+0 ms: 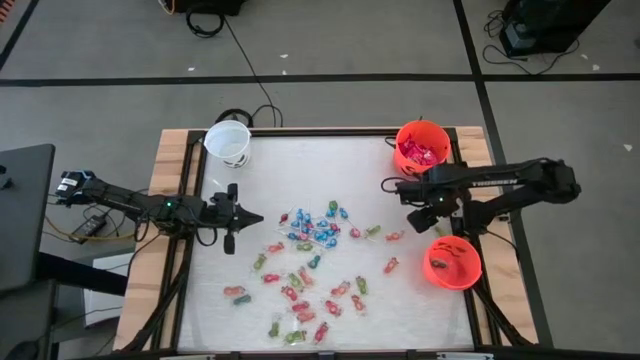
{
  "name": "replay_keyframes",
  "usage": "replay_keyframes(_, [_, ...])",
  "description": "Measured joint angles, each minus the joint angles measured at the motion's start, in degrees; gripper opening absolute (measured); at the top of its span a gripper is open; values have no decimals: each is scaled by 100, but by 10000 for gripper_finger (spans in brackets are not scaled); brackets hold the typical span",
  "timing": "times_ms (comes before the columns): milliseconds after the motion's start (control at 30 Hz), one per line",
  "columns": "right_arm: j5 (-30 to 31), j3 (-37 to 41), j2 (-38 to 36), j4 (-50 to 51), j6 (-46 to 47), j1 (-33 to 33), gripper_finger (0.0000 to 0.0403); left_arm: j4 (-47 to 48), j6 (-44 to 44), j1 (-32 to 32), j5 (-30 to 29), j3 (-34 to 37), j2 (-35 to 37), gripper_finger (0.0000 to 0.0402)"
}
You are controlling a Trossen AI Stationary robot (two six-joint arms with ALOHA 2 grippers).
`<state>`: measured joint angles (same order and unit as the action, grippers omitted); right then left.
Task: Sort candy by brand, put in halloween buckets
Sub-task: Put the green gummy into the bottom orange bucket
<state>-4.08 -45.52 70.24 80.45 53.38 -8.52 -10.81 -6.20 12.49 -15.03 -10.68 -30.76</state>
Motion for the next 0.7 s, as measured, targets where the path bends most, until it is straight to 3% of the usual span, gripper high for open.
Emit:
replay_keyframes(133, [83,188,37,-703,-245,-142,181,4,4,0,0,0,1,7])
replay_keyframes(300, [69,314,326,-795,-576,-372,183,2,-2,0,0,0,2,7])
replay_keyframes(700, [-161,365,2069,-836,-1579,-639,183,2,-195,0,-125,0,2,7])
